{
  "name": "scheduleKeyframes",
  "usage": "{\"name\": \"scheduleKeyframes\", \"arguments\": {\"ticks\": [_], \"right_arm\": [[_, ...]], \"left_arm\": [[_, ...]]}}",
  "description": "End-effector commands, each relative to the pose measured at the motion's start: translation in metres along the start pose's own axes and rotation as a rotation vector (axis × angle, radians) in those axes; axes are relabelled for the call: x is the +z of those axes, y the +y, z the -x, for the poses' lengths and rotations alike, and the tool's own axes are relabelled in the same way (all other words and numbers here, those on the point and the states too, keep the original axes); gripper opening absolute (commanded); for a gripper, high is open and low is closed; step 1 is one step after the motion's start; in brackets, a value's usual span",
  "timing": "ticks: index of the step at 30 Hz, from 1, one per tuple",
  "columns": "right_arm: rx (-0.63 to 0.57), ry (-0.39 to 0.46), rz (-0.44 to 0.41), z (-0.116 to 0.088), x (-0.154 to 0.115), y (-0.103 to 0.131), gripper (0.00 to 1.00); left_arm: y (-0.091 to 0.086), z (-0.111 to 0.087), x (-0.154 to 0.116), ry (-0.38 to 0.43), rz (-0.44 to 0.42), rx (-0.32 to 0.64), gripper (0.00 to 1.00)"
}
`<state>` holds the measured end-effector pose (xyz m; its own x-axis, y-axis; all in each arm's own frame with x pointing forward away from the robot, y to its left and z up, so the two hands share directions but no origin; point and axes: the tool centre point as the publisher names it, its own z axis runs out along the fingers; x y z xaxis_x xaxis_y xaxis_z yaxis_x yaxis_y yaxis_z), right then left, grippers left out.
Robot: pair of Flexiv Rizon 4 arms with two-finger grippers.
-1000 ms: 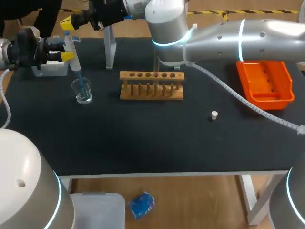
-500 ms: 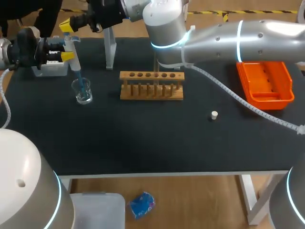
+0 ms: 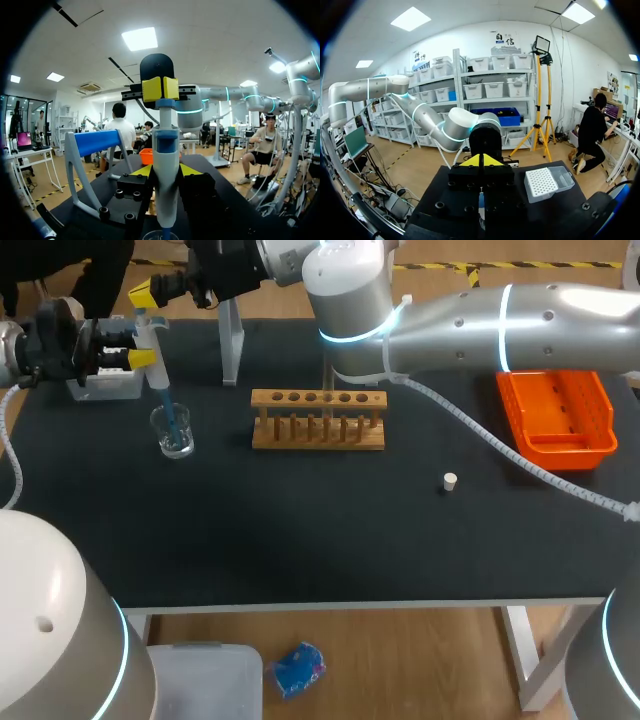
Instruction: Invert the test tube, pick up the pipette, mount the tip to pipette, aspirate from beaker and dispense into the tube, eject the tip, return the pipette, and cap with the stopper.
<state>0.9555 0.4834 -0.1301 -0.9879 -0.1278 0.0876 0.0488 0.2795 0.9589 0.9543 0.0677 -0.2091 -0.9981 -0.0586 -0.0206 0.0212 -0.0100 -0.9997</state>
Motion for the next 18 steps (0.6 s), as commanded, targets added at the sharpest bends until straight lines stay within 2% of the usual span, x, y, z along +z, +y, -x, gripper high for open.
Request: {"name": "scheduleKeyframes", "arguments": {"ticks": [1, 18], "right_arm": [[0.001, 0.002, -0.008, 0.0001, -0.0025, -0.0015, 0.00], [0.008, 0.013, -0.024, 0.0004, -0.0015, -0.0093, 0.00]], "left_arm": [[-0.0002, 0.0021, -0.0016, 0.006, -0.003, 0.001, 0.00], [-0.0002, 0.0021, -0.0016, 0.006, -0.003, 0.001, 0.00]]}}
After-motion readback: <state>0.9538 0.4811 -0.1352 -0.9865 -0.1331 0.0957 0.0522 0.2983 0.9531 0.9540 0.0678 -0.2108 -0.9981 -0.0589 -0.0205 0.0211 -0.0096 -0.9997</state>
